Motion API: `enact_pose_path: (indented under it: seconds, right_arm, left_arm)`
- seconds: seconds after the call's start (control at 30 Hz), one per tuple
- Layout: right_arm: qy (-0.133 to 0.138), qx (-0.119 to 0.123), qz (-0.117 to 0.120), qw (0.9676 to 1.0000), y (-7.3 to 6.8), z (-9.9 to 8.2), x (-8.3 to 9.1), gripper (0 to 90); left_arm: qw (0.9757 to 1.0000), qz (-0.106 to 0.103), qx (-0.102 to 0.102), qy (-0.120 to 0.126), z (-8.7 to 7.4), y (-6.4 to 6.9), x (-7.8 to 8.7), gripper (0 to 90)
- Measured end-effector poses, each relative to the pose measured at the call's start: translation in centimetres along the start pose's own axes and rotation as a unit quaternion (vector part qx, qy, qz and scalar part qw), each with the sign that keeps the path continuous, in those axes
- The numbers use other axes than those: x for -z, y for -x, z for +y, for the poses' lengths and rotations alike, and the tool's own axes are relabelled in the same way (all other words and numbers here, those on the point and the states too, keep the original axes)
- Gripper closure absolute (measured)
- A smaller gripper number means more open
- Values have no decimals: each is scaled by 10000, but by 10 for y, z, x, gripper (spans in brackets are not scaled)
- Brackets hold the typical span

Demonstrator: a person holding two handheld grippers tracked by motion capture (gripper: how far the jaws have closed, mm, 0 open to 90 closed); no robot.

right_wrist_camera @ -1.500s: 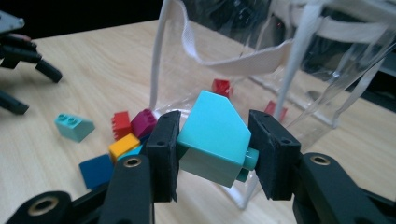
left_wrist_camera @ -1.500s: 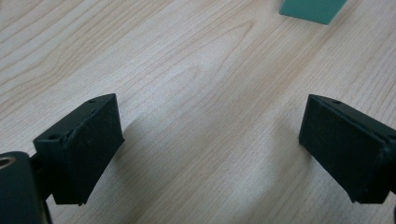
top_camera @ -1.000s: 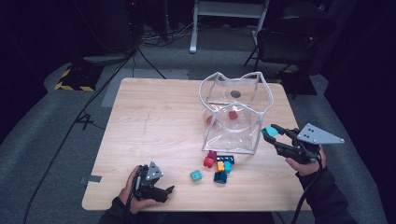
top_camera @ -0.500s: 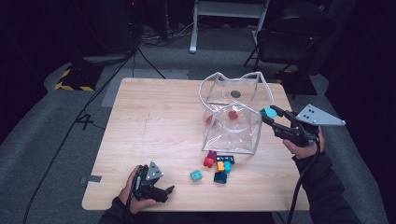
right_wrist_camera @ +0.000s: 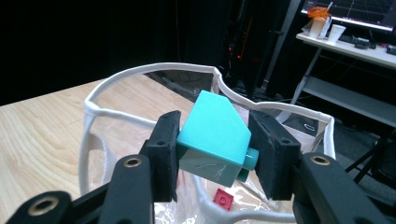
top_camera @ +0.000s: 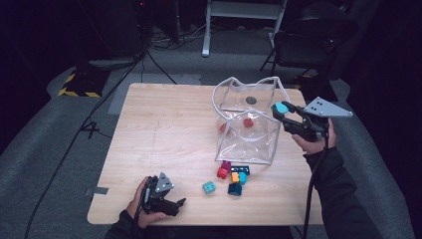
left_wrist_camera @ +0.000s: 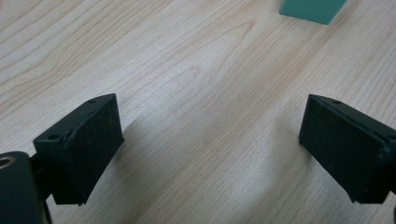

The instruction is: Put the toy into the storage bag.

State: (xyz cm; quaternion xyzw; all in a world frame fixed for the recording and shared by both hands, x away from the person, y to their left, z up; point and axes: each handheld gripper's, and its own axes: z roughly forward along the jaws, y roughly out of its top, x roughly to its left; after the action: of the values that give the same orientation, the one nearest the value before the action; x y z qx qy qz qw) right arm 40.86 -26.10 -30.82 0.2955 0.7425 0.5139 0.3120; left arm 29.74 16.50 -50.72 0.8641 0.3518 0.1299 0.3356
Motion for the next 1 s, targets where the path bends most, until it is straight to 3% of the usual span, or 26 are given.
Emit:
enact_pose_path:
  seconds: [0.23,0.63,1.0]
  right_arm:
    - [-74,-78,18,9999,7,6,-15,556]
    - [-276,15,-200,9994,4,10,-40,554]
    - [-389,-42,-396,9984,3,9,-49,487]
  left_arm:
    - [10000,7,-4,1,0,0,0,64]
    - [10000,9,11,-8,0,1,1,66]
    - [10000,9,13,-9,-1,1,1,66]
